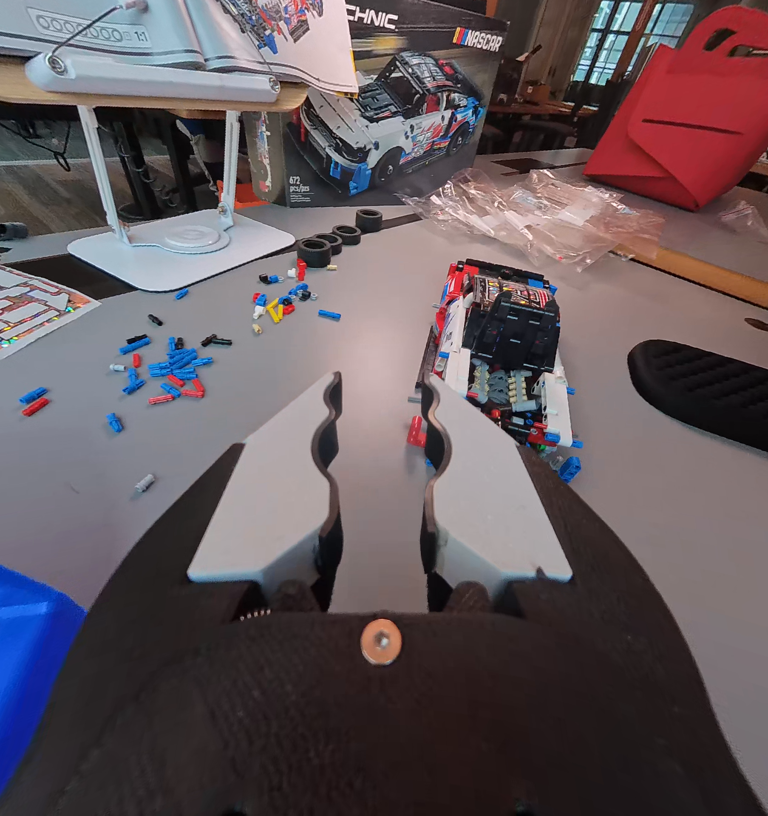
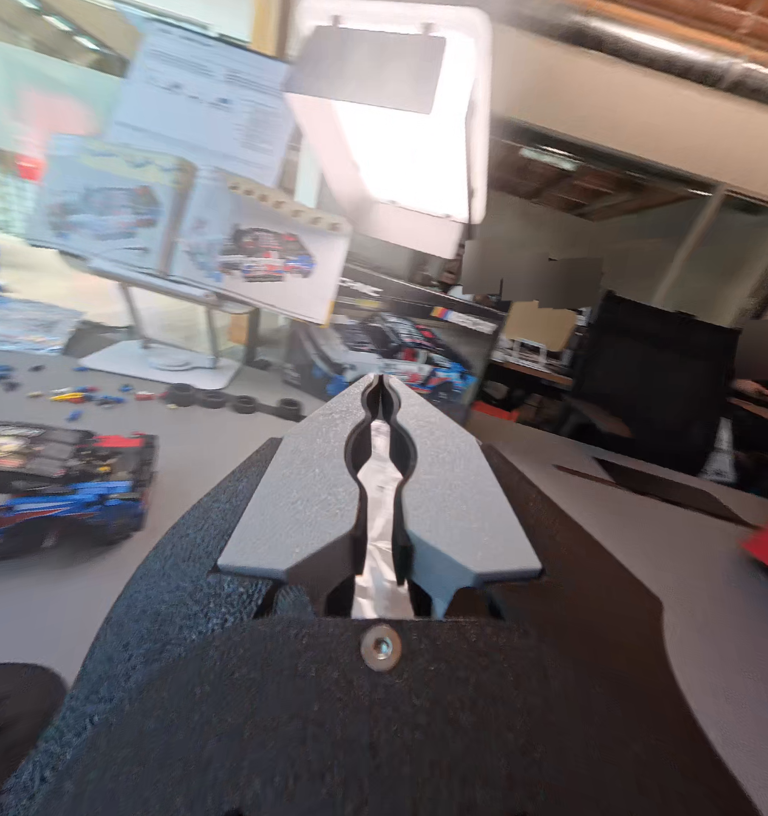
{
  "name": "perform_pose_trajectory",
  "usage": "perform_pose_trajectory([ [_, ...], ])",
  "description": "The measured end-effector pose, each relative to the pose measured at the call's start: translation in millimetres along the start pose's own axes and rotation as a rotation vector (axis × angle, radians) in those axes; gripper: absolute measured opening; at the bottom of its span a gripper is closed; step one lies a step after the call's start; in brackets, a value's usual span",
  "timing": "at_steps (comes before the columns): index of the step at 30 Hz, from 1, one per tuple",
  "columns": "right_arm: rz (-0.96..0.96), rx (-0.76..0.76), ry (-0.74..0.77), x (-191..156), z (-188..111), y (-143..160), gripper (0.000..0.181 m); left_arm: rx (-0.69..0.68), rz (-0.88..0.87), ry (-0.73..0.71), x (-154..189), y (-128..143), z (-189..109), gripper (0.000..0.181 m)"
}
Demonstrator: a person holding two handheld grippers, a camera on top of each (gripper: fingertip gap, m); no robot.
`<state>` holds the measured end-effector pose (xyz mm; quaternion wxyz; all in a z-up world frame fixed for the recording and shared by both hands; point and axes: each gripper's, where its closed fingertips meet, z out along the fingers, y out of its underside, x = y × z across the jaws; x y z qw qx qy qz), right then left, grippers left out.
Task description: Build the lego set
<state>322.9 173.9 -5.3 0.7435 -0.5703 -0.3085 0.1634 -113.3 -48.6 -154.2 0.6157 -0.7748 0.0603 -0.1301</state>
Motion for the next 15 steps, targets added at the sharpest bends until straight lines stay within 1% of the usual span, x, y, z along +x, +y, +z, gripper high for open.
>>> perform_pose_trajectory([
  [3,0.013,-0.009,-0.237,-103.5,36.4,3.2,0.000,-0.020,-0.007,-0.053,-9.0,8.5,-0.8,0.033],
  [5,0.030,-0.025,-0.367,-163.4,56.2,10.6,0.000,-0.048,-0.017,-0.086,-15.9,13.3,-0.1,0.032],
  [7,0.051,-0.056,-0.503,-217.5,72.9,19.0,0.009,-0.097,-0.016,-0.135,-26.1,19.5,1.6,0.031],
  [9,0.065,-0.083,-0.607,-260.5,86.4,23.0,0.014,-0.132,-0.012,-0.184,-36.2,25.8,2.6,0.031],
  [11,0.067,-0.126,-0.705,-296.2,96.1,26.2,0.023,-0.194,0.003,-0.242,-48.1,36.9,3.7,0.030],
  [13,0.050,-0.165,-0.786,-322.1,106.3,29.7,0.029,-0.273,0.021,-0.291,-60.1,49.9,4.6,0.030],
  [15,-0.004,-0.212,-0.845,-338.8,119.7,34.1,0.031,-0.341,0.022,-0.318,-68.5,61.5,4.8,0.031],
])
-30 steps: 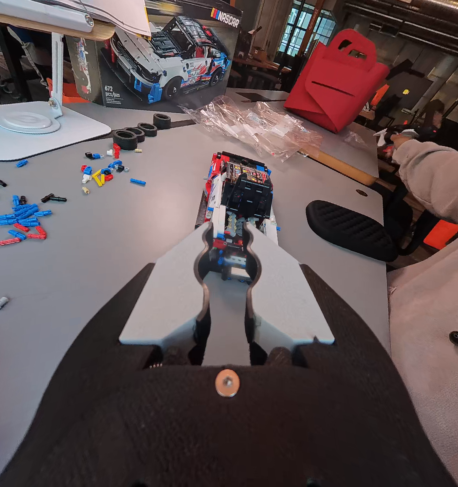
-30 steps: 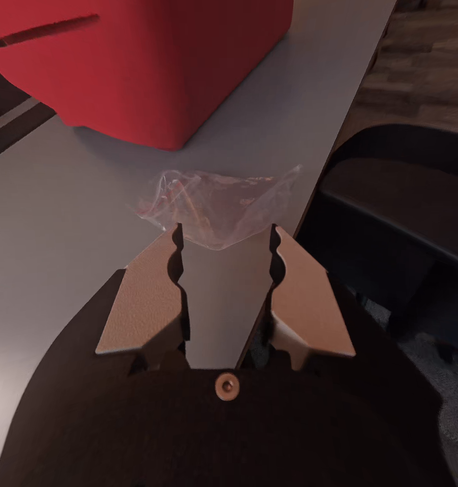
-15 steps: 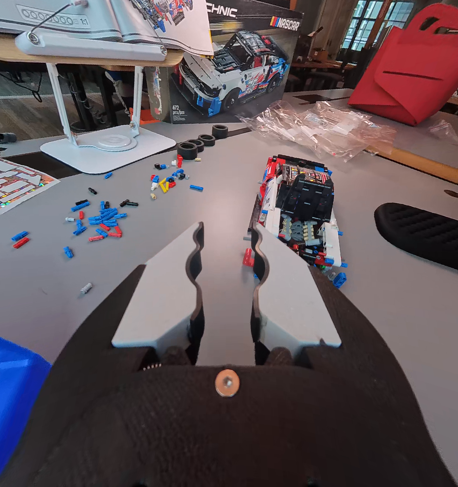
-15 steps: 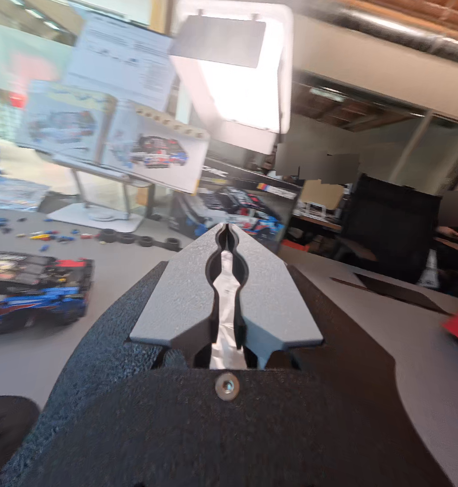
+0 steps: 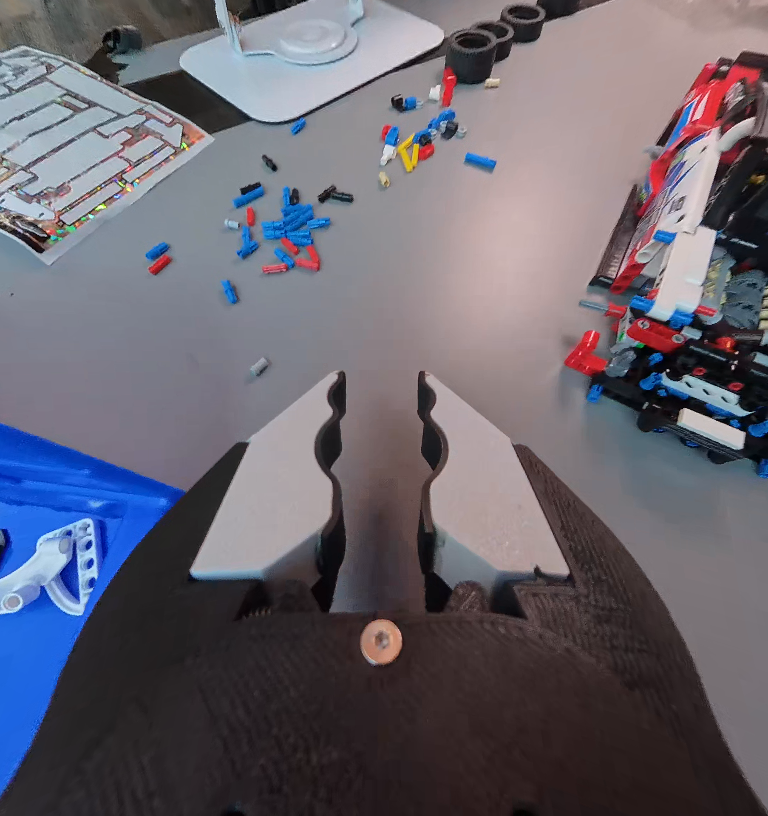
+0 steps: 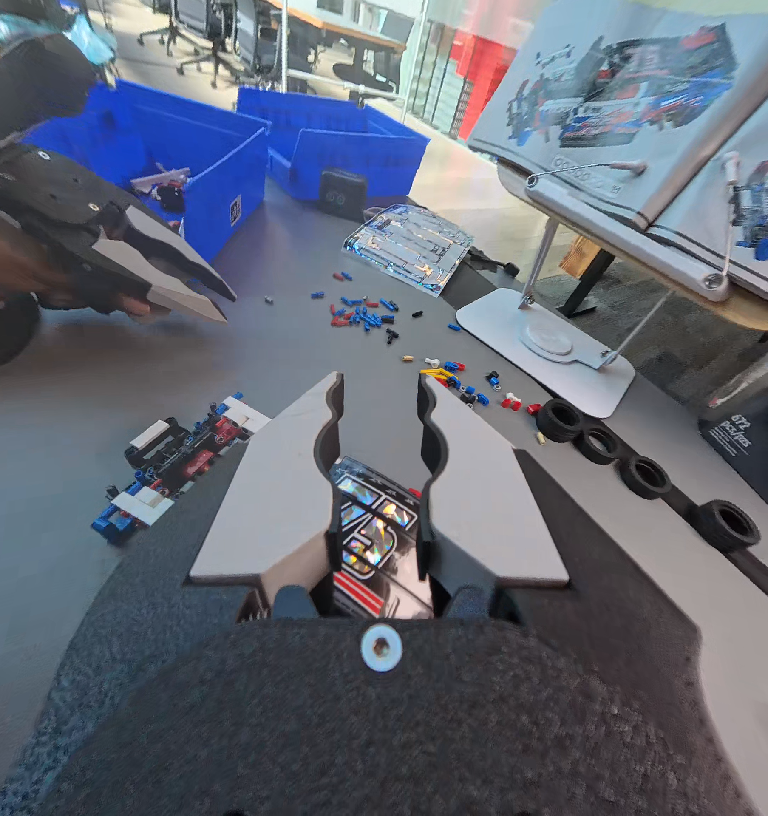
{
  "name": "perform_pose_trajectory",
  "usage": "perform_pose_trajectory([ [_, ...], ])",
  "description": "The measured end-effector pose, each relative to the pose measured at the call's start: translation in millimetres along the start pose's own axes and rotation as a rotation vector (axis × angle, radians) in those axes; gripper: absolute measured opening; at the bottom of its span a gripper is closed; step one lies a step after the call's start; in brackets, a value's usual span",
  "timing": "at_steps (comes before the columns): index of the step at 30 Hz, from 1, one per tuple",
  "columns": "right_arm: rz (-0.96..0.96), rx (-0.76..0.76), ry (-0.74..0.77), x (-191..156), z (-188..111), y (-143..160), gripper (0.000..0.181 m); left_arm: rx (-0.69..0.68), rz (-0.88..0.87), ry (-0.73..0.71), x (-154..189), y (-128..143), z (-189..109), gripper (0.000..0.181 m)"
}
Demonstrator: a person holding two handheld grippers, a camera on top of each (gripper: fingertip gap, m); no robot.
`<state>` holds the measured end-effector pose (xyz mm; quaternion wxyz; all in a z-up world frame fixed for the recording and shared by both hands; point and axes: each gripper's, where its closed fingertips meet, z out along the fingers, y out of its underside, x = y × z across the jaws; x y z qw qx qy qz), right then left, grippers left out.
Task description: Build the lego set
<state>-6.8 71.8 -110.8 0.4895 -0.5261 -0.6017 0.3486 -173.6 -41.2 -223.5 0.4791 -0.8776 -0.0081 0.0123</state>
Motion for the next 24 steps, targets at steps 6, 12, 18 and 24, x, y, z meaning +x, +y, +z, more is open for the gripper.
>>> perform_pose_trajectory([
  [6,-0.027,-0.399,-0.132,42.5,63.2,41.2,0.025,0.049,-0.017,0.017,2.5,-4.2,-1.0,0.030],
  [12,0.041,-0.720,-0.281,46.1,118.8,104.1,0.019,0.105,-0.018,0.042,12.8,-7.1,-8.1,0.029],
  [18,0.039,-0.780,-0.268,45.7,143.7,123.7,0.013,0.140,-0.071,0.071,11.8,-9.9,-16.4,0.029],
  [24,-0.087,-0.653,-0.425,2.9,174.6,87.8,0.003,0.153,-0.093,0.107,15.0,-12.4,-19.5,0.028],
])
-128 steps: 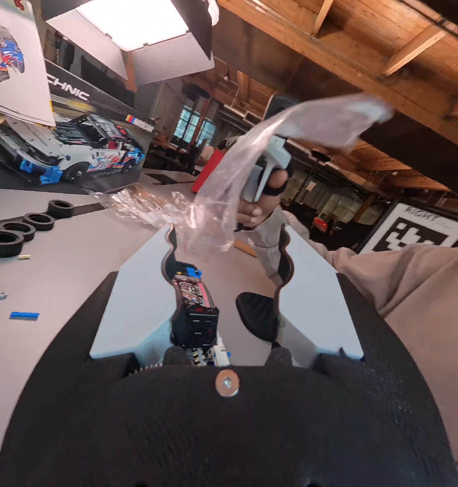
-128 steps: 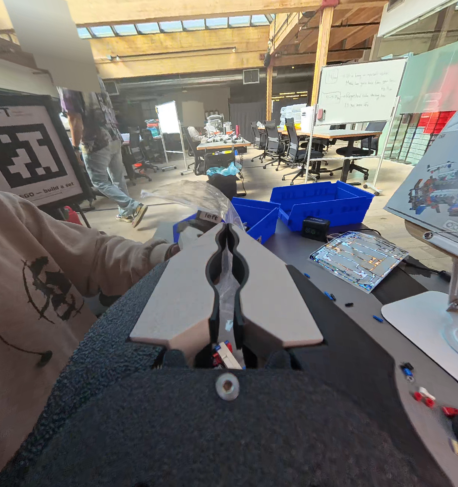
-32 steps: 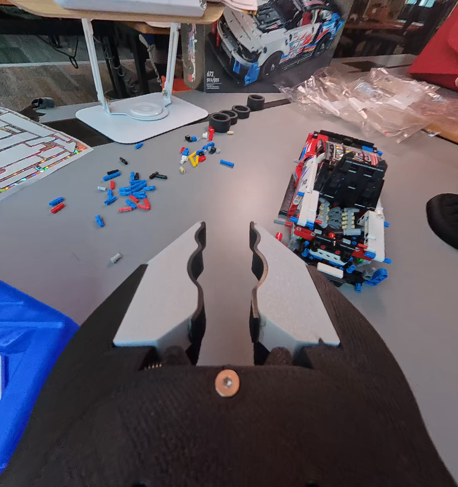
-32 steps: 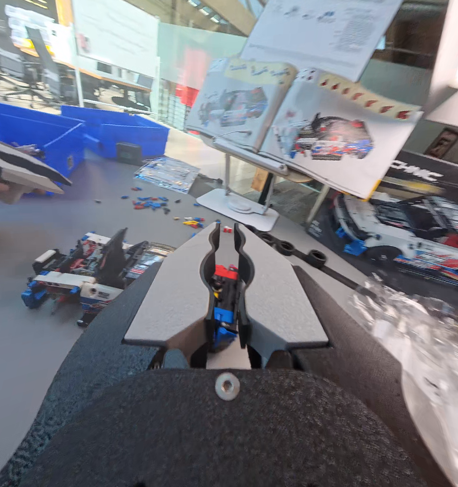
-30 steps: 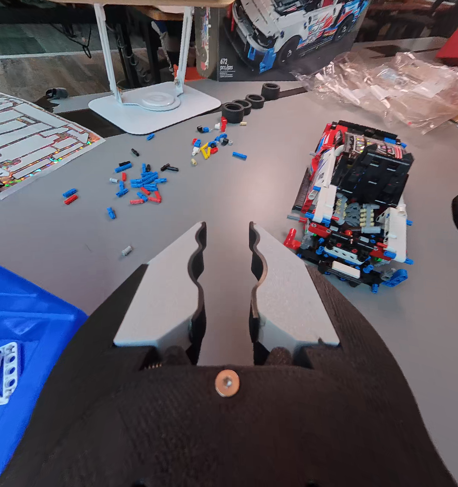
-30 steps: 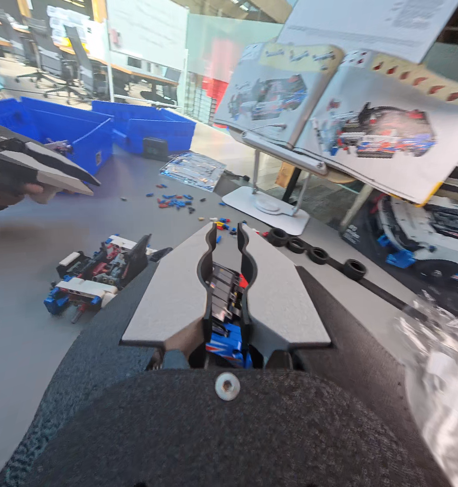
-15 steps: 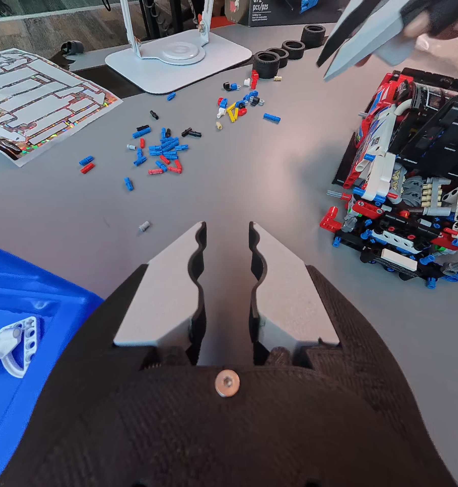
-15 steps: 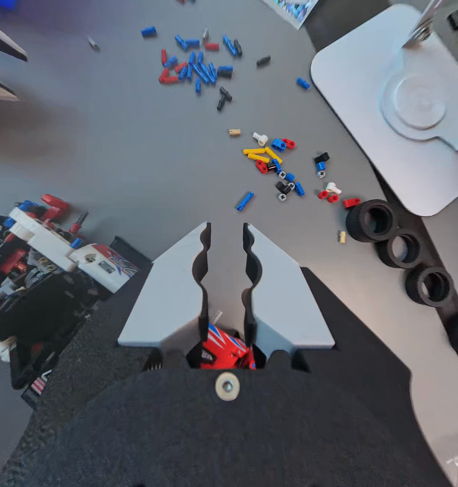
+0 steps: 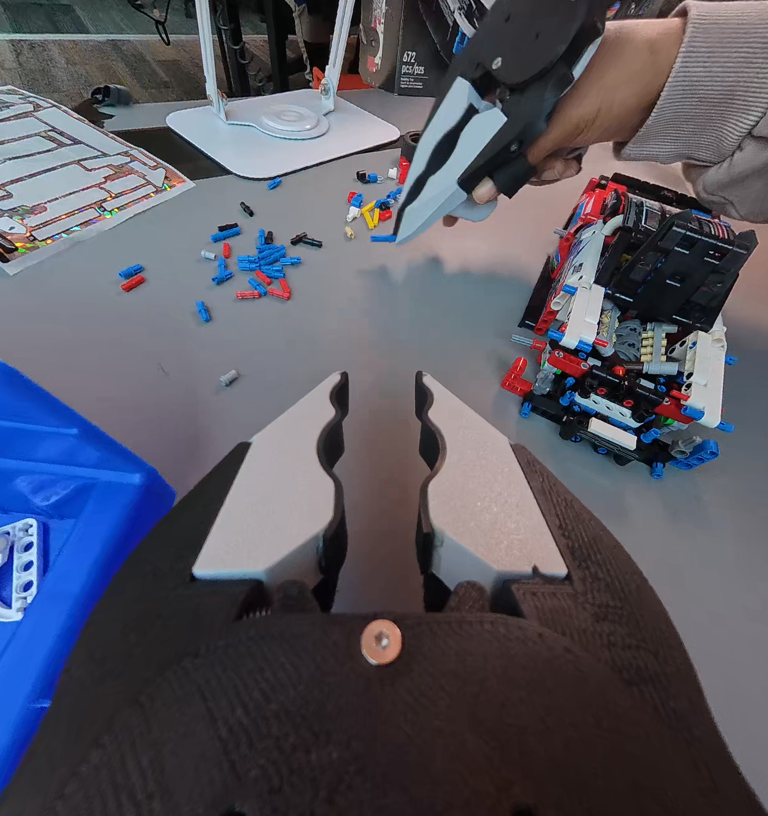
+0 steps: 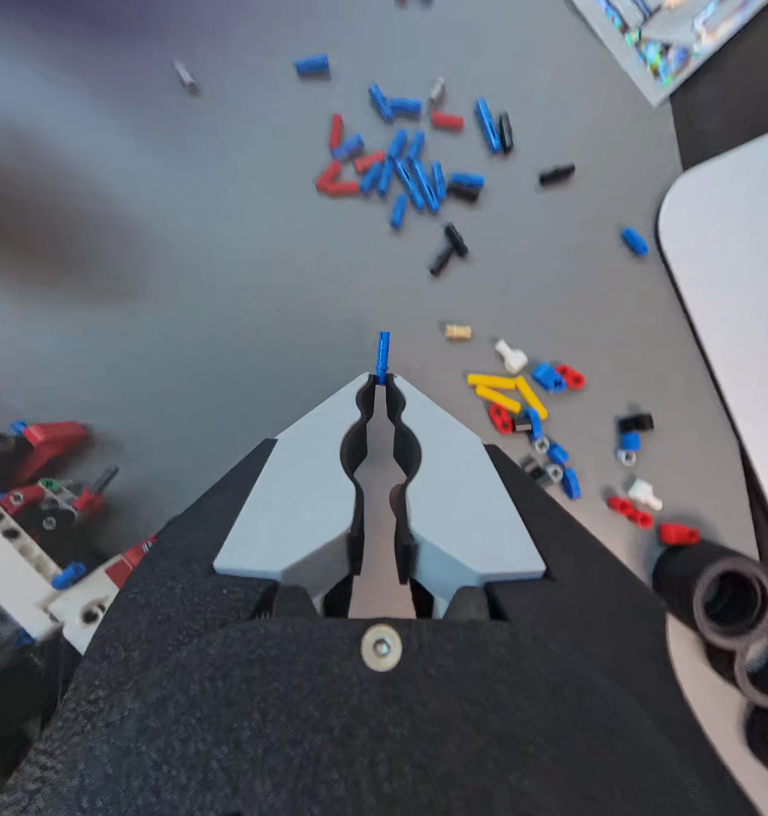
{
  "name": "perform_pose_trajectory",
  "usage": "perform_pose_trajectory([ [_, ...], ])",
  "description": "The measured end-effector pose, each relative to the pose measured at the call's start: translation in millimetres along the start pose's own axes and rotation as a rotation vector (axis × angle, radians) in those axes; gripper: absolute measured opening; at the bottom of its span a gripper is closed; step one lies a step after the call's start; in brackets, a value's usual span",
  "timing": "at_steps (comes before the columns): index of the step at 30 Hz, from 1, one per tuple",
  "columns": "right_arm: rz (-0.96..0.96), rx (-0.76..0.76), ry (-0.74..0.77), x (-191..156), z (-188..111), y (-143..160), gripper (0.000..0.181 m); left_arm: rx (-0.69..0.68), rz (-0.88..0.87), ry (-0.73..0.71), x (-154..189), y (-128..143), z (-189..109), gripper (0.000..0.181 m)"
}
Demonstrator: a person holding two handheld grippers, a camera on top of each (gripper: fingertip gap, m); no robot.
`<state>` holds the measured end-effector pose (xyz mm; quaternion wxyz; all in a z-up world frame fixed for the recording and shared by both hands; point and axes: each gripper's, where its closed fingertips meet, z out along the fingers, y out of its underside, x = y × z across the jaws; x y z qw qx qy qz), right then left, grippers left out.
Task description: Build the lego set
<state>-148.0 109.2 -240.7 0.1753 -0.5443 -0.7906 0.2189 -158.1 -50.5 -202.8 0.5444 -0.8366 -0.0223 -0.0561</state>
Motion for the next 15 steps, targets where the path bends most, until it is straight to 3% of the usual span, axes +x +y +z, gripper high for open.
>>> perform_pose_trajectory([
  [5,-0.080,0.047,-0.012,-12.9,35.0,-69.9,0.003,-0.006,0.014,0.008,2.1,2.3,1.3,0.028],
  [9,-0.089,0.028,0.047,5.7,58.1,-85.8,0.009,-0.004,0.023,0.015,3.6,3.2,1.5,0.027],
  [11,-0.065,0.079,0.028,5.4,50.9,-92.8,0.028,-0.001,0.028,0.025,5.4,2.8,1.2,0.028],
  [15,-0.069,0.325,0.020,-7.4,-15.3,-109.4,0.028,0.020,0.049,0.078,16.2,-0.7,-0.3,0.030],
])
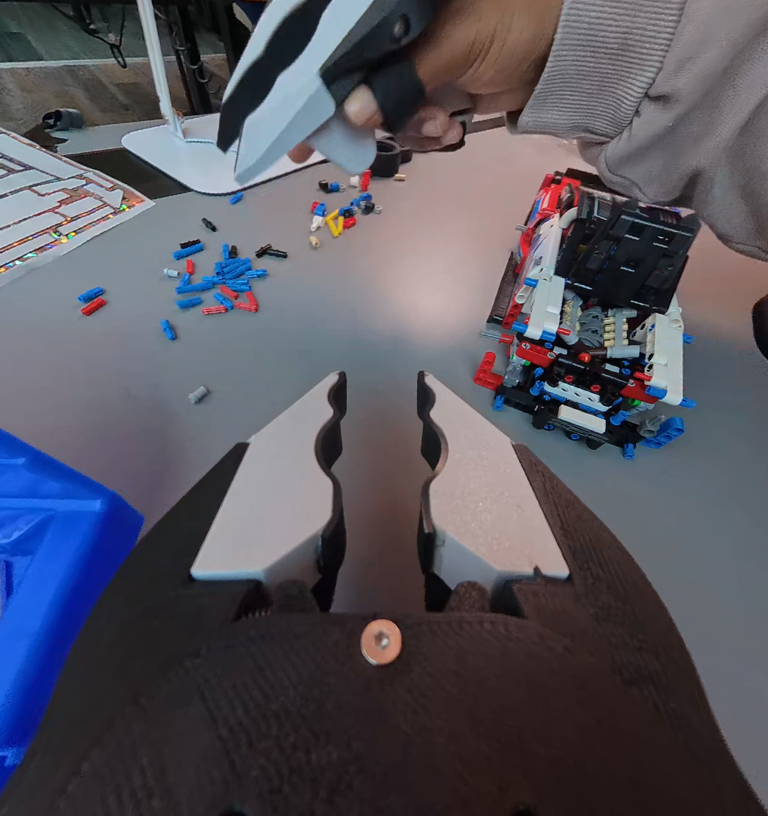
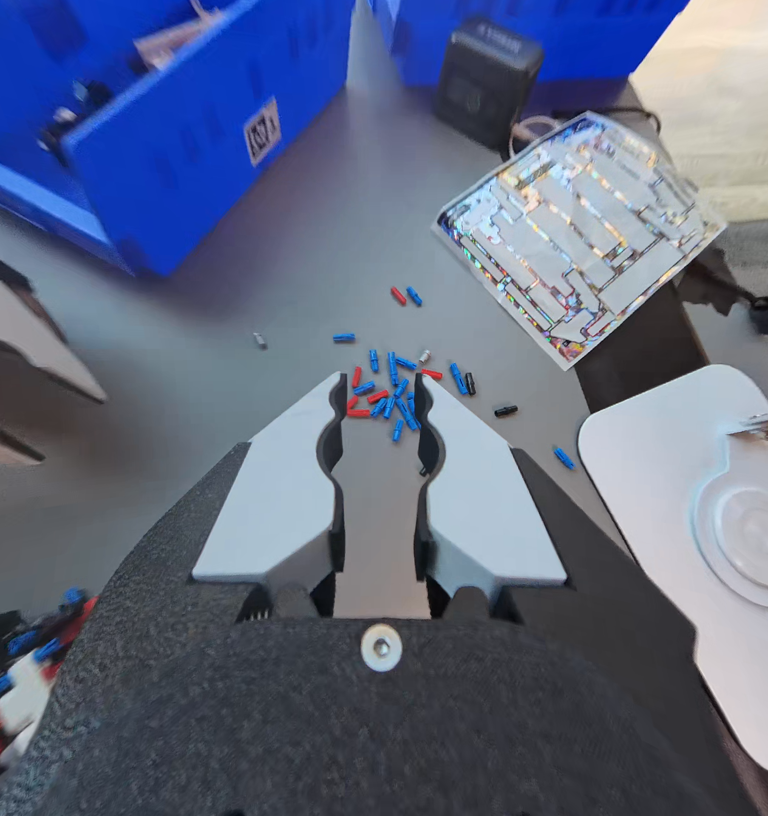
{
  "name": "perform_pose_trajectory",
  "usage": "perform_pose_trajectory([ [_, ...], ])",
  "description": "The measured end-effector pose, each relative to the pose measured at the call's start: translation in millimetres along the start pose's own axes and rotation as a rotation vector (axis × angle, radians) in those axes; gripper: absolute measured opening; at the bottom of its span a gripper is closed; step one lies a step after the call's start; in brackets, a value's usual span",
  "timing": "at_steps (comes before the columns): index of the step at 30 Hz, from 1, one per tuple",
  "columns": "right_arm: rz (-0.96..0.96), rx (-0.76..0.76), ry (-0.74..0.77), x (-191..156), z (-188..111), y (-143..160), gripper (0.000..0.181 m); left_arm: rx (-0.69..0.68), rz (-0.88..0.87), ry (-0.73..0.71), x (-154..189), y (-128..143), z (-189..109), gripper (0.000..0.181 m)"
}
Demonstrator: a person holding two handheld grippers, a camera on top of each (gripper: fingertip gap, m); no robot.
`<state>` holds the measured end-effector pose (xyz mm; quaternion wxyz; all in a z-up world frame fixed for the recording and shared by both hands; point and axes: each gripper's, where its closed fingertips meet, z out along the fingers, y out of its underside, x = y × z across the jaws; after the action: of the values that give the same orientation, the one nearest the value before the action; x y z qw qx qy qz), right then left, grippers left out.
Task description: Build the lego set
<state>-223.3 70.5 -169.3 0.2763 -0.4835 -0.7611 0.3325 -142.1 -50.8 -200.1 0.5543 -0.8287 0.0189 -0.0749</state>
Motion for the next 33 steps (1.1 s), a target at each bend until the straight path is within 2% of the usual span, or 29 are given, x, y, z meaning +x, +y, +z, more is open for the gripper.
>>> perform_pose_trajectory([
  [2,-0.018,0.127,-0.035,-17.6,-45.0,-11.6,0.029,0.037,0.021,0.086,16.9,-6.9,-1.3,0.038],
  [5,-0.097,0.269,-0.121,-59.0,-120.6,-4.5,0.036,0.127,0.064,0.242,49.8,-21.6,-8.5,0.046],
  [8,-0.112,0.354,-0.086,-85.2,-187.9,25.0,0.044,0.129,0.108,0.334,72.2,-20.2,-9.6,0.055],
  [11,-0.094,0.296,0.021,-101.3,-224.3,75.5,0.049,0.069,0.123,0.401,89.2,-8.8,-1.9,0.069],
  [17,-0.051,0.111,0.147,-125.4,-236.6,171.8,0.062,-0.182,0.214,0.422,110.9,29.5,28.9,0.112],
  [19,-0.048,0.072,0.181,-122.9,-235.7,188.9,0.066,-0.219,0.254,0.405,113.0,33.9,36.7,0.111],
  [24,-0.132,-0.045,0.265,-103.8,-225.5,211.3,0.073,-0.300,0.372,0.398,110.6,42.8,52.4,0.111],
  [28,-0.146,-0.037,0.238,-102.8,-216.5,205.1,0.066,-0.309,0.459,0.468,97.9,41.7,54.7,0.106],
  [33,-0.158,-0.043,0.257,-107.0,-208.6,202.1,0.056,-0.294,0.485,0.513,83.8,37.7,56.5,0.104],
])
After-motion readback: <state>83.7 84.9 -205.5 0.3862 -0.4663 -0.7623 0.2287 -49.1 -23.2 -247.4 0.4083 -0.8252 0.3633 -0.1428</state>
